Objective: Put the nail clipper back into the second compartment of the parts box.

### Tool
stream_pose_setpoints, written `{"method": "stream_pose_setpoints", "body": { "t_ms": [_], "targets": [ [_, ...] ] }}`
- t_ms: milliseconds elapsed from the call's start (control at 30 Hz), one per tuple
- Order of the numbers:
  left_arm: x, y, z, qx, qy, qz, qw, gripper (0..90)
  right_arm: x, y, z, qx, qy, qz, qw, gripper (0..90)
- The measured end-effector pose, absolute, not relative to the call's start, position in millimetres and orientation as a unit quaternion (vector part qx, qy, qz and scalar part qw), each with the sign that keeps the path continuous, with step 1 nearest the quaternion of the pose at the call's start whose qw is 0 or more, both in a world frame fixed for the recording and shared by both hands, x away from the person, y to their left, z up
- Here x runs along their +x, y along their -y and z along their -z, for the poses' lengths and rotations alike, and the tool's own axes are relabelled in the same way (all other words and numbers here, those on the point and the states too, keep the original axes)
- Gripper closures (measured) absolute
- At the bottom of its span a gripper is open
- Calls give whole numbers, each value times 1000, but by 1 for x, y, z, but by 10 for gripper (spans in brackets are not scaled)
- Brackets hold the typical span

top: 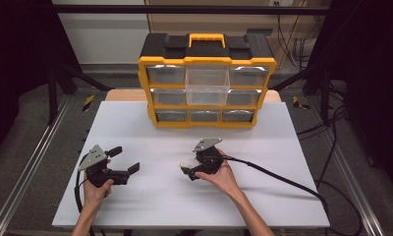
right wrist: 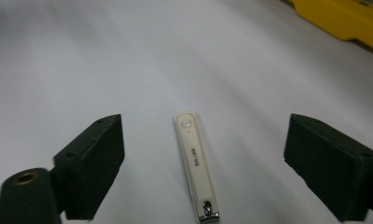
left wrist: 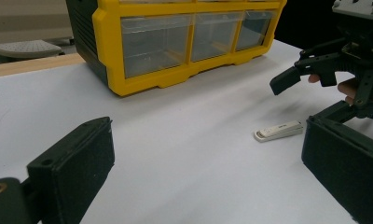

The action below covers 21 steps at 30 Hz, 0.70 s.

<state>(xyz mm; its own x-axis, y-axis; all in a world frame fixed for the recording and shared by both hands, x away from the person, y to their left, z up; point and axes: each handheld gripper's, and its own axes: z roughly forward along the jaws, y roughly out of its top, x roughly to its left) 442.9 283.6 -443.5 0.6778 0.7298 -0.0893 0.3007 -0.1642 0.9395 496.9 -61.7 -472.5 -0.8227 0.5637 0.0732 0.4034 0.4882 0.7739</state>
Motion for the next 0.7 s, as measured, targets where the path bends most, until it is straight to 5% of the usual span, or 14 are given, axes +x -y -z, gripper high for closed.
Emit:
{"method": "stream_pose_setpoints", "body": {
  "t_ms": [700],
  "targets": [
    [442,-284,443,736,-351,-198,544,29,500,59,488,284,-874,-386,82,561]
  ]
}}
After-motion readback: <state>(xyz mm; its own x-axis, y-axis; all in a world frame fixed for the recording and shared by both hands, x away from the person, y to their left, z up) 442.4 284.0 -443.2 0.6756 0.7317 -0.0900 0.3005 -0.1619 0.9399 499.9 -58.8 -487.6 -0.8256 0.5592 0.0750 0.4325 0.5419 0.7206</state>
